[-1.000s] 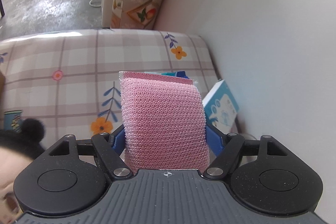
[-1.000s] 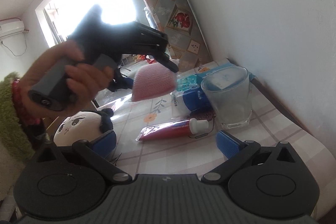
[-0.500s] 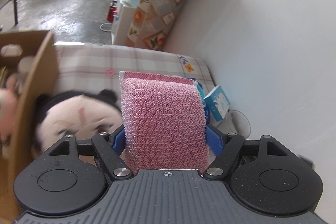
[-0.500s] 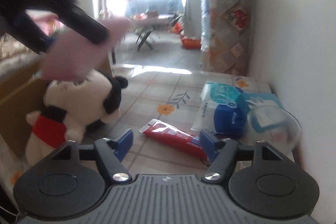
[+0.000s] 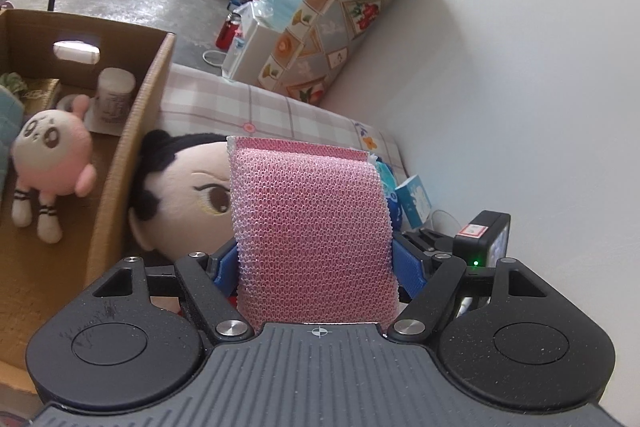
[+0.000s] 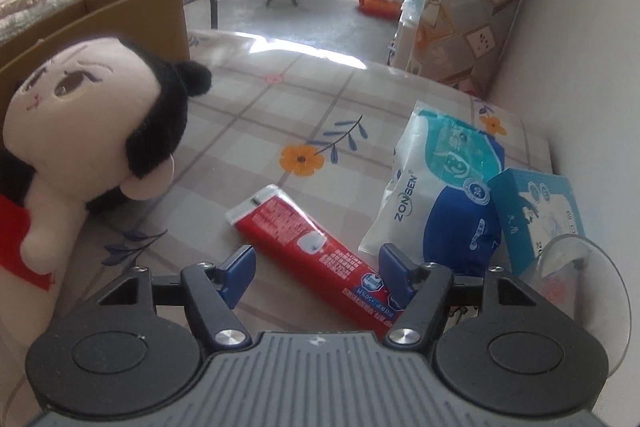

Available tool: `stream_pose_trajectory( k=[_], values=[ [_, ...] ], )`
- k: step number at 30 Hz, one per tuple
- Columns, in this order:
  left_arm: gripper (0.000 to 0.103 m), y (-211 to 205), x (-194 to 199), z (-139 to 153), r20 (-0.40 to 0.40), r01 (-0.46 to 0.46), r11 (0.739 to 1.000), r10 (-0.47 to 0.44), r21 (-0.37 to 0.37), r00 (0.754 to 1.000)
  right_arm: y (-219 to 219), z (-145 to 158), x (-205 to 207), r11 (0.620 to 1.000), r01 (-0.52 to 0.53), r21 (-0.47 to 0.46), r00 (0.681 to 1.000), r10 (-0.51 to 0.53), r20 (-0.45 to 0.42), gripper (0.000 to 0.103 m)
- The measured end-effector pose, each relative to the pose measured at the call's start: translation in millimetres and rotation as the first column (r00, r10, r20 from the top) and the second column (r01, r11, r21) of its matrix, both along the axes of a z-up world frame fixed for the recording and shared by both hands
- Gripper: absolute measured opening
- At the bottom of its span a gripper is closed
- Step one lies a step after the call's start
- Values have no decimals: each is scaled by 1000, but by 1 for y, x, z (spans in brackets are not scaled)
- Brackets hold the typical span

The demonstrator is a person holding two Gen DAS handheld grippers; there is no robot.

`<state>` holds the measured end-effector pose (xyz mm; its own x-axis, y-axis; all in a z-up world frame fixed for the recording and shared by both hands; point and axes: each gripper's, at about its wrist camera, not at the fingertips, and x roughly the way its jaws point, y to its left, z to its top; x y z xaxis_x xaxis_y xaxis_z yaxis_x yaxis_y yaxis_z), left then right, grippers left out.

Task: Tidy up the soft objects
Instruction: 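Grasp the red toothpaste tube with the right tool while the left tool holds the sponge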

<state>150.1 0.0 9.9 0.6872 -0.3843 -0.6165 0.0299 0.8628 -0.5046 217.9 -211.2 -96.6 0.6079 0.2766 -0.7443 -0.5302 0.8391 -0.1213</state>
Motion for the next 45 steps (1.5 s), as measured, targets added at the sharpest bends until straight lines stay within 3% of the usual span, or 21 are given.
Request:
stream_pose_trajectory(
  k=[5,8,14,15,17,26,31,35,45],
  values=[
    [75,14,-11,-2,19,1,1000,-1,-25,1000,2,5,-2,1000,-29,-6,995,28,-98,72],
    [75,24,-18,-2,30,-3,999,4,-34,1000,3,5,-1,1000,-24,-2,987,24,-161,63],
    [75,35,-35,-8,27,-15,999,16,-46,1000,6,-1,18,999,33,16,987,-30,-155,60],
    [75,36,-37,-8,24,-16,999,17,-48,1000,6,-1,20,999,43,25,987,-38,-158,55],
    [75,39,-41,-10,21,-22,998,23,-54,1000,6,1,21,997,68,19,986,-65,-154,34],
    [75,57,-63,-7,40,-22,997,25,-79,999,-5,7,-26,996,74,54,967,-58,-247,35],
    [75,64,-68,-10,22,-28,996,30,-90,999,4,6,-44,998,66,0,976,-65,-209,35],
    [75,71,-76,-9,27,-52,994,55,-96,998,-10,9,-40,983,144,115,960,-111,-256,34],
    [75,97,-96,7,54,-136,987,141,-82,989,-55,13,-68,883,264,389,943,-151,-297,33]
  ],
)
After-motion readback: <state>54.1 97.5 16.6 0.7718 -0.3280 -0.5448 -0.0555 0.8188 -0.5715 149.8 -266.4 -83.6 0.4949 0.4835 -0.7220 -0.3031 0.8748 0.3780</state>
